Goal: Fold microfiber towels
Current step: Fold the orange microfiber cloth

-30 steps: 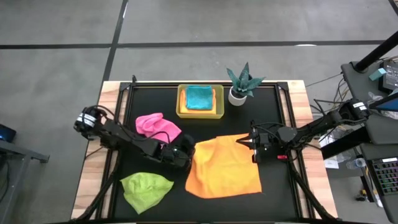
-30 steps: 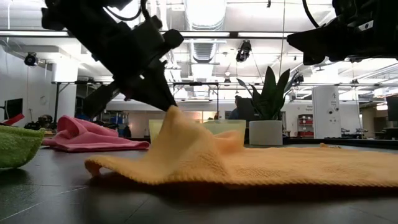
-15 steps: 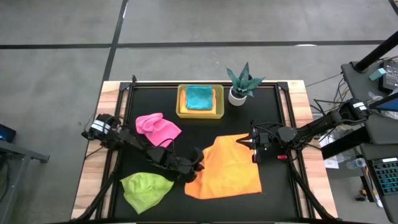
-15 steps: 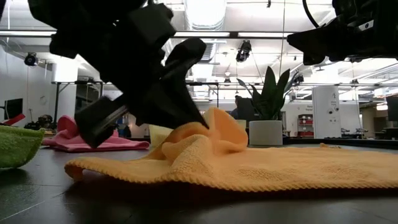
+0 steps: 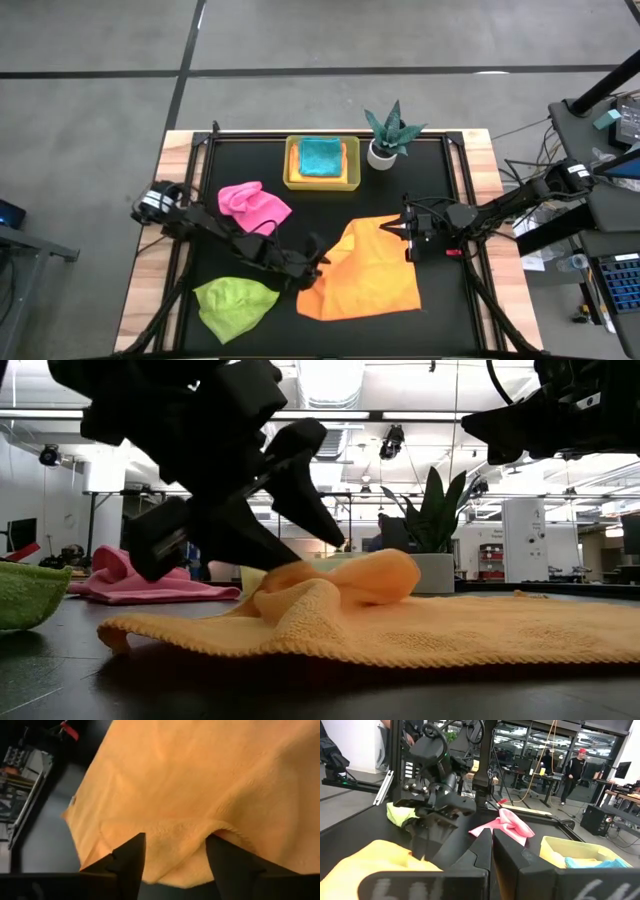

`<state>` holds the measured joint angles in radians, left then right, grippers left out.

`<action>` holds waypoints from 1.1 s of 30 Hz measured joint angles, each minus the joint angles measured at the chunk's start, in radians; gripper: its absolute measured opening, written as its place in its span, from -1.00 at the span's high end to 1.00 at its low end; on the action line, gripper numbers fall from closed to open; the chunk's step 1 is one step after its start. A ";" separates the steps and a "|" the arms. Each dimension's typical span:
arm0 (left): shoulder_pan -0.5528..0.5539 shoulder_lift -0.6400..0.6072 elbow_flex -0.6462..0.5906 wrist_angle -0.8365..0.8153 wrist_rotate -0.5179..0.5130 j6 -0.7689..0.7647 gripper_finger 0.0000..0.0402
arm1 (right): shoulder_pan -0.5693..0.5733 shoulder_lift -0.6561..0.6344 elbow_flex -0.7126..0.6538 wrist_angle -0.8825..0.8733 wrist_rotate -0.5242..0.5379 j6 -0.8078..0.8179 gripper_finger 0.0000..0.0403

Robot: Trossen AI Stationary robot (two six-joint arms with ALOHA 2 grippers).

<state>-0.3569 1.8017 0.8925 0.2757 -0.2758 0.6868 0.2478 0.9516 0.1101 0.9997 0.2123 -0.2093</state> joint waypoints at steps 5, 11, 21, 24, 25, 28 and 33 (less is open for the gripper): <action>-0.001 -0.031 -0.001 -0.057 -0.069 -0.001 -0.02 | 0.000 0.000 0.000 -0.004 0.000 0.001 0.96; -0.002 -0.039 -0.008 -0.060 -0.093 -0.056 -0.02 | 0.000 0.000 0.000 -0.016 0.000 0.007 0.96; -0.040 -0.041 -0.010 -0.128 -0.148 -0.214 -0.02 | 0.000 0.000 0.000 -0.018 0.001 0.009 0.96; -0.057 -0.063 -0.013 -0.191 -0.195 -0.241 -0.02 | 0.000 0.000 0.000 -0.018 0.022 0.011 0.96; -0.062 -0.074 -0.013 -0.221 -0.214 -0.252 -0.02 | 0.000 0.000 0.000 -0.020 0.025 0.011 0.96; -0.070 -0.102 -0.010 -0.296 -0.259 -0.289 -0.02 | 0.000 0.000 0.000 -0.023 0.028 0.011 0.96; -0.072 -0.160 -0.015 -0.341 -0.284 -0.341 -0.02 | 0.000 0.000 0.000 -0.023 0.032 0.015 0.96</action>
<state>-0.4290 1.6417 0.8776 -0.0648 -0.5596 0.3457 0.2478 0.9520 0.1104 0.9766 0.2446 -0.1946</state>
